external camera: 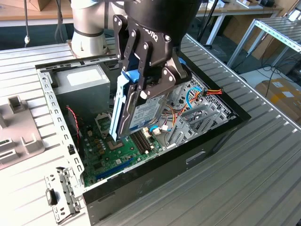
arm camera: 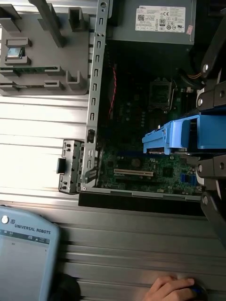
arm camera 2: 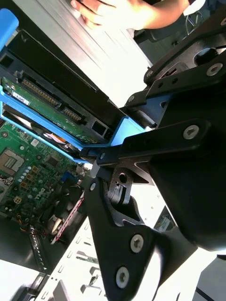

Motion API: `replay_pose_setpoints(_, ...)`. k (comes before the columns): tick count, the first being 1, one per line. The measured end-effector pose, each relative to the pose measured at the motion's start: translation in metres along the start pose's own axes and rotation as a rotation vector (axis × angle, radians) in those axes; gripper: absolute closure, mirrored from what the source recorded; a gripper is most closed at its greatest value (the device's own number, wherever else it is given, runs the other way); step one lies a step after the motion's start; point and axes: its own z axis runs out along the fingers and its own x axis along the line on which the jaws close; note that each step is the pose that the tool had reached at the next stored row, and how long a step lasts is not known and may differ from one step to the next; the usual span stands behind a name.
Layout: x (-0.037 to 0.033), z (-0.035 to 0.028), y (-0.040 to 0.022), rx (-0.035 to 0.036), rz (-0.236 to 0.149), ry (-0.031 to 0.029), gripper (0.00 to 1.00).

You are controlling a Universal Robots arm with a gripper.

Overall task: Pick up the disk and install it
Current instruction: 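Pick up the disk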

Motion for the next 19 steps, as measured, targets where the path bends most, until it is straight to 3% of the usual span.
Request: replay_pose_setpoints(19,0.0257,-0.0009,-0.0042,0.0,0.0,0.0,0.63)
